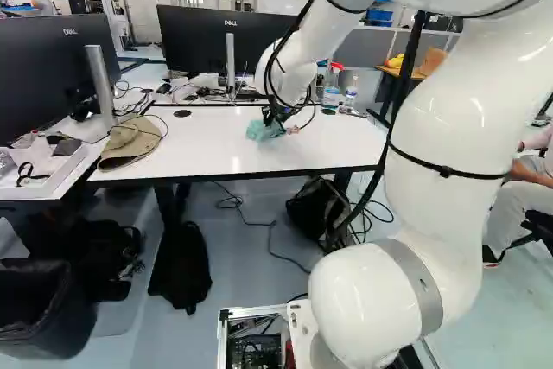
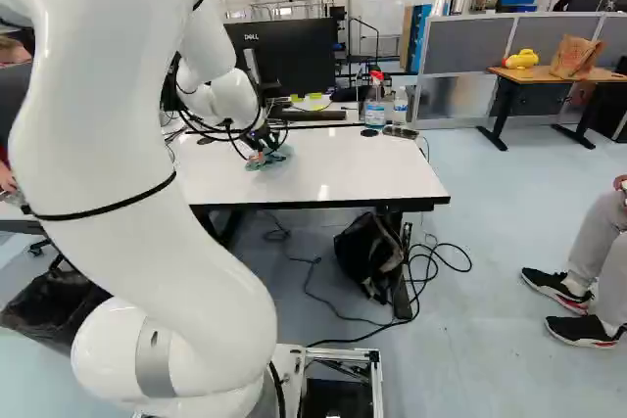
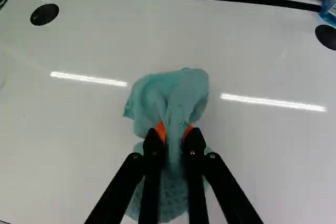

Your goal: Clean the table with the green towel

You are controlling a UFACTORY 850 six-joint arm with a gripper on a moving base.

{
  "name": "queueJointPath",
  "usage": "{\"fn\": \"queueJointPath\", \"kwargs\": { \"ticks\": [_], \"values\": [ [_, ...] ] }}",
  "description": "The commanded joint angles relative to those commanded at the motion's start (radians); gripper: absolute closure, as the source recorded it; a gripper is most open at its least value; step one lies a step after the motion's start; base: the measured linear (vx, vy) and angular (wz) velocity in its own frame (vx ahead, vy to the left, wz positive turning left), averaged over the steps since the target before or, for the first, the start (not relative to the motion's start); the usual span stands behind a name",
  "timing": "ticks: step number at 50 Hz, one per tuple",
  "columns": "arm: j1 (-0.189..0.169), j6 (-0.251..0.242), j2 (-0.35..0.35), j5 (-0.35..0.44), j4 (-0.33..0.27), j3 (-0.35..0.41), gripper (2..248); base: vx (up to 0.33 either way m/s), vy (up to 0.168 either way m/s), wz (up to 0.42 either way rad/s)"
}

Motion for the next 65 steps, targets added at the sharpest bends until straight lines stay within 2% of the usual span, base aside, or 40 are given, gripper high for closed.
{"fn": "queueJointPath", "kwargs": {
  "ticks": [11,28,37,46,65],
  "values": [
    [-0.034,0.0,0.022,0.0,0.0,0.025,199,0.0,0.0,0.0],
    [-0.034,0.0,0.024,0.0,0.0,0.025,199,0.0,0.0,0.0],
    [-0.033,0.0,0.014,0.0,0.0,-0.004,199,0.0,0.0,0.0],
    [-0.02,0.0,0.002,0.0,0.0,-0.04,199,0.0,0.0,0.0],
    [0.031,0.0,-0.013,0.0,0.0,-0.106,199,0.0,0.0,0.0]
  ]
}}
